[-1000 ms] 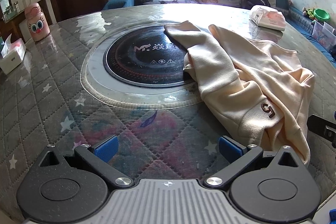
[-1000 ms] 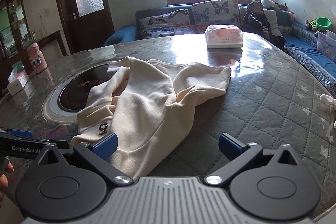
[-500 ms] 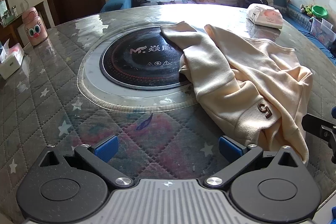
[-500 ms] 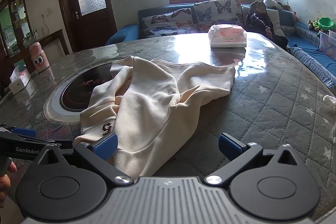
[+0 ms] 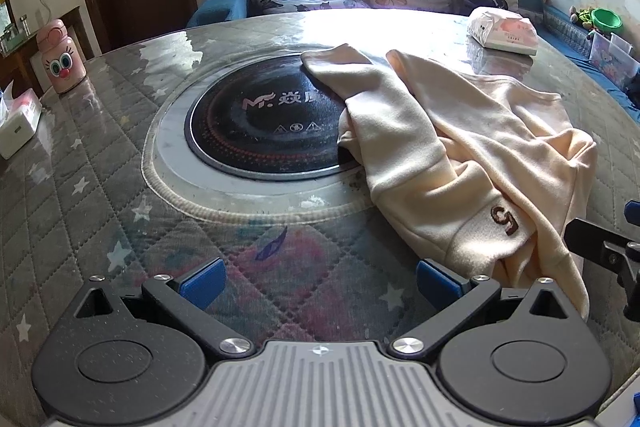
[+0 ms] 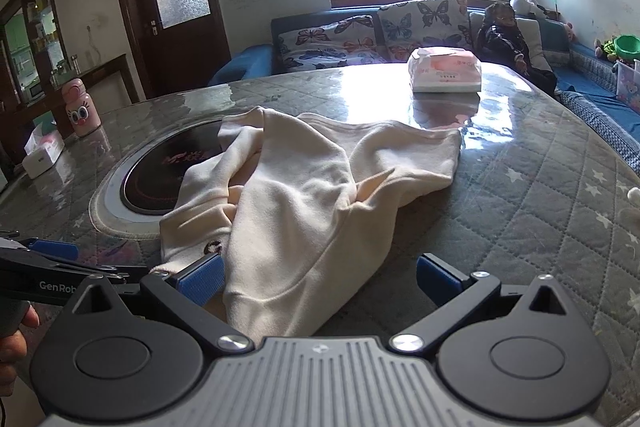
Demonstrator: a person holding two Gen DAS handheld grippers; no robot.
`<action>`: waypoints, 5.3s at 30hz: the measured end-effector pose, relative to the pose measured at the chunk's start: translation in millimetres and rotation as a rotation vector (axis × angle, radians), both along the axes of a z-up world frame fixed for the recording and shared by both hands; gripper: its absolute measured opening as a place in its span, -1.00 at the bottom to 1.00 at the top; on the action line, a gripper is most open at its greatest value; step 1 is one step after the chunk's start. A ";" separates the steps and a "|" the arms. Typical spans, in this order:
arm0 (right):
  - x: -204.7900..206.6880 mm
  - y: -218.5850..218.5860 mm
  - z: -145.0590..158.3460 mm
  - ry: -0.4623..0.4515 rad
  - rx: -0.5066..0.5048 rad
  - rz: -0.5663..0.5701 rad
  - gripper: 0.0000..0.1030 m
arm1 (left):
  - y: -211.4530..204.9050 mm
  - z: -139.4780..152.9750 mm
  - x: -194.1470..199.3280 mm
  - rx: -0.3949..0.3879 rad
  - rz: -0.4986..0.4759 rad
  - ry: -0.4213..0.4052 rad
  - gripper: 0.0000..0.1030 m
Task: Fold clothes
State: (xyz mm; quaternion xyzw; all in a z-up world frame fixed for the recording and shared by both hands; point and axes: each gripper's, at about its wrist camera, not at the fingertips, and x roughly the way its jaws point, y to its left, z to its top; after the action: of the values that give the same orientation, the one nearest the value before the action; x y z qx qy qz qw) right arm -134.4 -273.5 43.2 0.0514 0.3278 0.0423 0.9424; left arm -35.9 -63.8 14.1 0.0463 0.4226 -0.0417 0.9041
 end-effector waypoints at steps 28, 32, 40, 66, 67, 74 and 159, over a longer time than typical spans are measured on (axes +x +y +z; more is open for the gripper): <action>86.9 6.6 23.5 -0.056 -0.053 0.104 0.73 | -15.2 8.9 60.7 -0.052 -0.090 -0.109 0.93; 112.0 13.1 24.2 -0.047 -0.078 0.144 0.59 | -19.6 4.9 69.6 -0.072 -0.116 -0.107 0.76; 163.8 25.0 15.5 -0.021 -0.100 0.212 0.25 | -16.2 -1.9 79.2 -0.116 -0.140 -0.087 0.49; 144.9 -20.9 32.8 -0.103 -0.081 0.120 -0.91 | -23.5 9.1 100.8 -0.110 -0.122 -0.128 0.64; 138.8 -25.8 35.2 -0.113 -0.082 0.106 -0.91 | -26.0 8.9 102.2 -0.105 -0.127 -0.129 0.64; 75.6 -83.9 55.1 -0.182 -0.103 -0.080 -0.91 | -40.8 2.3 113.1 -0.067 -0.145 -0.128 0.62; -46.2 8.0 2.1 -0.047 -0.041 0.330 0.45 | 16.2 28.5 -92.0 -0.138 -0.500 -0.181 -0.33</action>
State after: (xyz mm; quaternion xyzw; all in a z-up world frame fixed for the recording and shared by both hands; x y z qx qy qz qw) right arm -180.6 -265.5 45.4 -0.0234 0.3104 0.1908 0.9310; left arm -127.8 -47.5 42.6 0.0909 0.3117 -0.2881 0.9009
